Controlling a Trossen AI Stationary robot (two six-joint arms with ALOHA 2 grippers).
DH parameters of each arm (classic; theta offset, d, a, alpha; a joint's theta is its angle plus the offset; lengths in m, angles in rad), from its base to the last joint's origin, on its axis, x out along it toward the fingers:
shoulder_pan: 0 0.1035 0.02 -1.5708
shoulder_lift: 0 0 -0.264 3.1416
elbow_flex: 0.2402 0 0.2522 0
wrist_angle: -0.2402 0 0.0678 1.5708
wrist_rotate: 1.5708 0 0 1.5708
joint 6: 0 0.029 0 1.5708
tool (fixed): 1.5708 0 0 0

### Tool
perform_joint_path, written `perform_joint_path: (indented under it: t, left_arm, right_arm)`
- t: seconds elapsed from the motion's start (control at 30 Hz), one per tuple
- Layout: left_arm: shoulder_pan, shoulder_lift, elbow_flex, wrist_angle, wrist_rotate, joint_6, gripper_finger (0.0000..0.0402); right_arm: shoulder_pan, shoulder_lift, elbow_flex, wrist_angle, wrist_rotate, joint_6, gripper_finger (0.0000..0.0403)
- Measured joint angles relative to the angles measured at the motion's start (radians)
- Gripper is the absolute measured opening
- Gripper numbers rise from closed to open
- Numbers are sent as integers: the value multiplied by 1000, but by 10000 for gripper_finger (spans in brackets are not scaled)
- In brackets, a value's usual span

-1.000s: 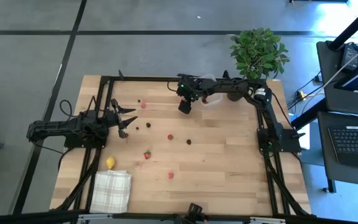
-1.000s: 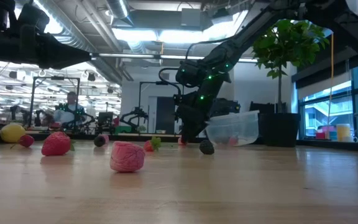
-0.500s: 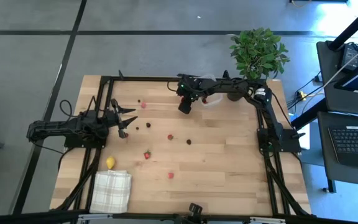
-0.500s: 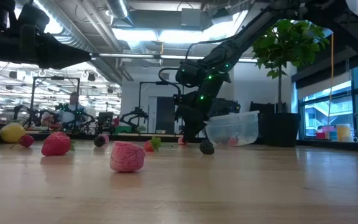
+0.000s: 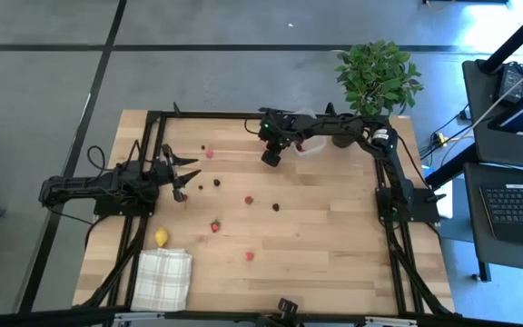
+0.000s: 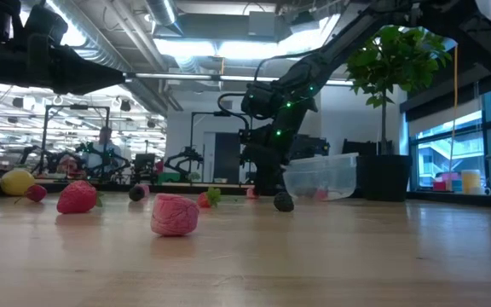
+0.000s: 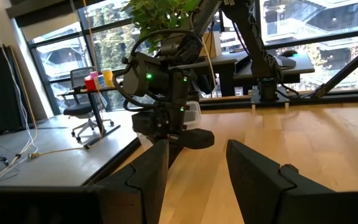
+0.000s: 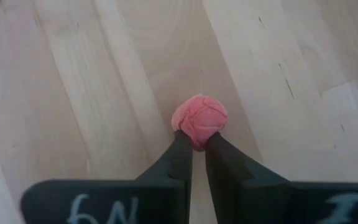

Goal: Pick and placing Produce into tupperware
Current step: Put the right peach into the transparent bin

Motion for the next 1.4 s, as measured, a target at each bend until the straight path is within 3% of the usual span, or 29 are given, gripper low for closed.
perform_joint_path:
  t: [0.33,0.63,0.9,1.07,1.27,1.4]
  left_arm:
    - [0,0,0,0,0,0,157]
    - [0,0,0,0,0,0,157]
    - [0,0,0,0,0,0,157]
    - [0,0,0,0,0,-1,157]
    - [0,0,0,0,0,-5,157]
    - [0,0,0,0,0,-5,157]
  right_arm:
    - [11,2,36,-51,-1,3,36]
    - [33,3,202,-149,-1,-20,36]
    - [34,3,431,-499,9,-23,35]
    - [34,2,551,-822,114,17,35]
    - [34,2,578,-1075,269,128,35]
    - [32,2,533,-1085,325,156,35]
